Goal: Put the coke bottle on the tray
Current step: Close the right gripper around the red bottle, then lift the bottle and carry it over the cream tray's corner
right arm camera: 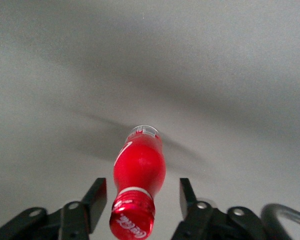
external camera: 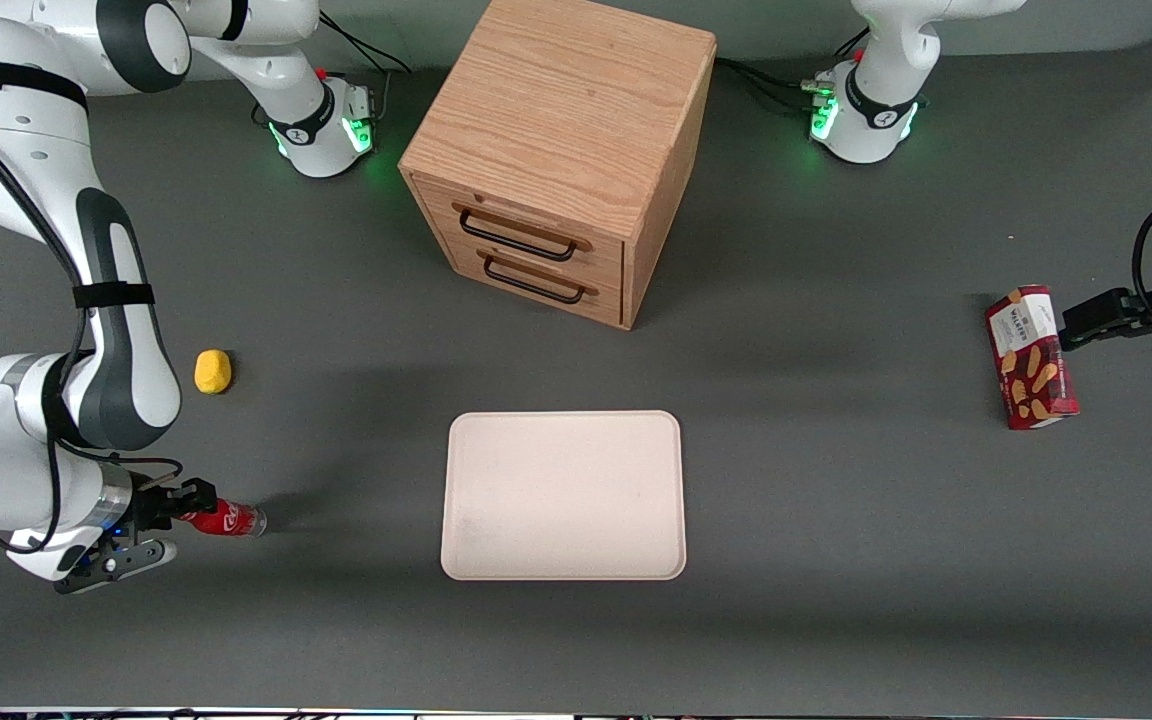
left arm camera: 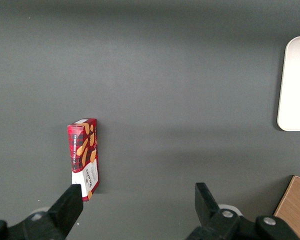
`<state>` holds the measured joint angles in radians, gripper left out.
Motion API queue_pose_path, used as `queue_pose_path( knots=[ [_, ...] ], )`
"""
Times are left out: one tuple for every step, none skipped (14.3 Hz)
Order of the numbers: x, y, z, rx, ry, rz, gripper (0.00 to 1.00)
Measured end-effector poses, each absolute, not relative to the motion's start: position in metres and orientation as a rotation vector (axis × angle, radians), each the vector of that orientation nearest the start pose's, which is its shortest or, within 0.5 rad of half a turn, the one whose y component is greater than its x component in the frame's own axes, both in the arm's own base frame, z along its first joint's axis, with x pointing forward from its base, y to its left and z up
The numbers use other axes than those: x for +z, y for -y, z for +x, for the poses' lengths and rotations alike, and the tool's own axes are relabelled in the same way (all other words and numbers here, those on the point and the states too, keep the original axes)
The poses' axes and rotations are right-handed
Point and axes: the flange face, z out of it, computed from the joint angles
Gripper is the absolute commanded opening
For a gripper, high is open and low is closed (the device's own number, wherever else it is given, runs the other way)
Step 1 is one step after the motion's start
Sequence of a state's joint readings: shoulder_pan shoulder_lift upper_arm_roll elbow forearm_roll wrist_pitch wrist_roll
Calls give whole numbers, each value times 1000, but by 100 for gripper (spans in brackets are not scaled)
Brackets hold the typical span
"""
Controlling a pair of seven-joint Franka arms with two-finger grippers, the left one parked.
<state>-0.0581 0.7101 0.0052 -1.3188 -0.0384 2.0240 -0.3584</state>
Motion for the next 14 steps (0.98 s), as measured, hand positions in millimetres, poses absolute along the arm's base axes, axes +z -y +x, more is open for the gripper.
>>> queue_pose_path(
  knots=[
    [316, 42, 736, 18, 506, -3130, 50],
    [316, 42, 736, 18, 506, -3129, 43],
    [316, 42, 736, 18, 504, -3128, 33],
    [316, 42, 736, 18, 503, -3126, 22],
    [316, 42, 736, 18, 502, -3125, 13],
    [316, 41, 736, 17, 501, -3123, 4],
    [316, 41, 736, 18, 501, -3122, 0],
    [316, 41, 736, 18, 501, -3122, 0],
    [316, 41, 736, 18, 501, -3122, 0],
    [316, 41, 736, 18, 501, -3122, 0],
    [316, 41, 736, 18, 502, -3122, 0],
    [316, 40, 736, 17, 503, -3122, 0],
    [318, 40, 736, 14, 505, -3122, 0],
    [322, 39, 737, 0, 509, -3123, 0]
  ],
)
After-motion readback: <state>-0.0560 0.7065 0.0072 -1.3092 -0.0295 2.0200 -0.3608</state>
